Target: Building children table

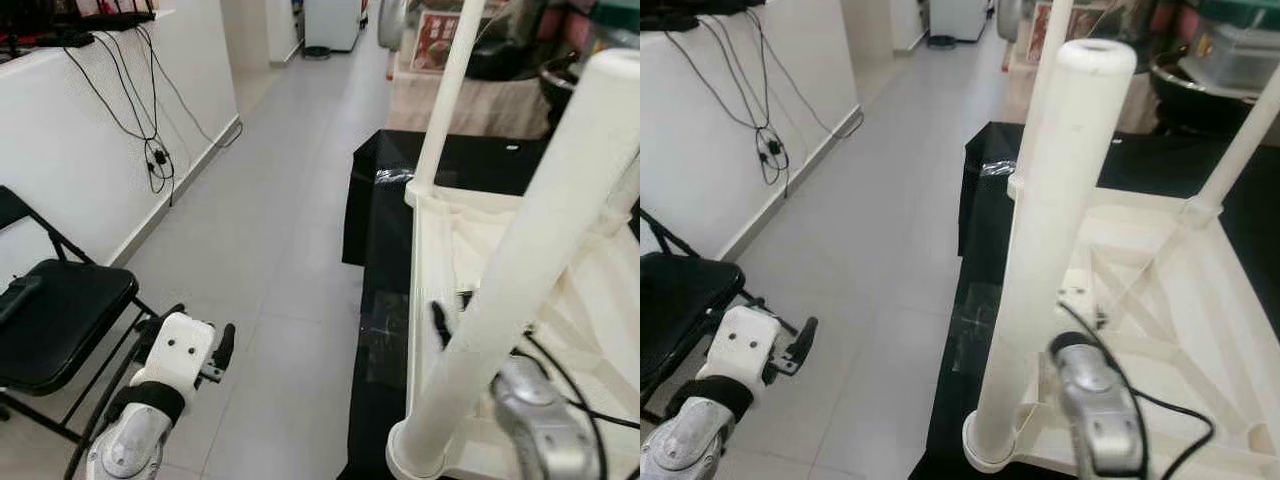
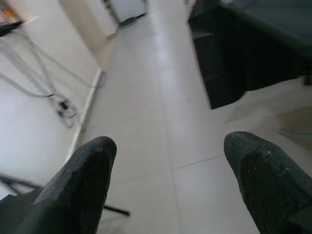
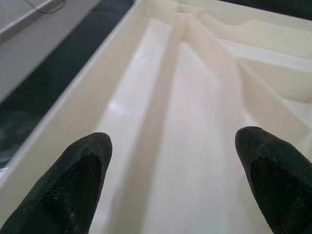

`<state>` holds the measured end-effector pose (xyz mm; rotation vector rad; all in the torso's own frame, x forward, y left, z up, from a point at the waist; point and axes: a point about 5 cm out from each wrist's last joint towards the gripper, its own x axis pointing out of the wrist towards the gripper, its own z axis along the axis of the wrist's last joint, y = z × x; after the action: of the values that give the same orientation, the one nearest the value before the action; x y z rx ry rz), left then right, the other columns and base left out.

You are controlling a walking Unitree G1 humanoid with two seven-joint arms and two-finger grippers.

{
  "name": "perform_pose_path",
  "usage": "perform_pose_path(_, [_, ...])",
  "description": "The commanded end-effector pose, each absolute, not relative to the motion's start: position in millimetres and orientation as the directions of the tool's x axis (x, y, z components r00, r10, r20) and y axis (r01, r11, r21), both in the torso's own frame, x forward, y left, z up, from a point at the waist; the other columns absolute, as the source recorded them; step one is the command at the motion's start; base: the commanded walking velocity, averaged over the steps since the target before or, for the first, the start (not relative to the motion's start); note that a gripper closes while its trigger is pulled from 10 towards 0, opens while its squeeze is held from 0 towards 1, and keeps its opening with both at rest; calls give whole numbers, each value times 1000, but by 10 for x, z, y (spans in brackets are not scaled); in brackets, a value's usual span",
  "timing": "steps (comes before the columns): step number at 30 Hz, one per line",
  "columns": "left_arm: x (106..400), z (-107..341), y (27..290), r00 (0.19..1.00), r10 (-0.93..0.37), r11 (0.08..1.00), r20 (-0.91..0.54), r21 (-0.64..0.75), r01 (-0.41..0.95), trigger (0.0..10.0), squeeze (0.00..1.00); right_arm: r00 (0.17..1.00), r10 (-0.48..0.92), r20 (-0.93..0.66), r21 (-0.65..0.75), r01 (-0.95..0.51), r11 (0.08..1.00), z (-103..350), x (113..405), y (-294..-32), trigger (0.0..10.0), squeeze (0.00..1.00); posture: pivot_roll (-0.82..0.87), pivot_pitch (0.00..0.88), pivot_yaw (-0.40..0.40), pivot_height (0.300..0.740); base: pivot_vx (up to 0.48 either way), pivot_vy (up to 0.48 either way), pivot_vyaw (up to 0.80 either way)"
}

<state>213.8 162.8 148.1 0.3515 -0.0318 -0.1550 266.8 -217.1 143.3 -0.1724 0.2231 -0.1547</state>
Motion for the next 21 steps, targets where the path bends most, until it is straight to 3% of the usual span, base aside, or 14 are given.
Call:
perform_pose_path(1, [2117,1467,1603,977,-213,916,-11,347,204,10000,0,969,-151,-197,-176,117,977,1431,2663,-2176,10000,0,-39,106,-8,740,0,0,0])
perform_pose_path(12, [2017,1362,1665,974,-193,939,-118,266,218,10000,0,979,-110,-172,-133,87,987,1470,2659,-2165,10000,0,-32,108,-7,740,0,0,0])
perform_pose_path(21, [2048,1334,1669,974,-190,934,-126,283,219,10000,0,983,-83,-164,-98,68,993,1464,2650,-2060,10000,0,-37,105,-6,740,-279,0,0])
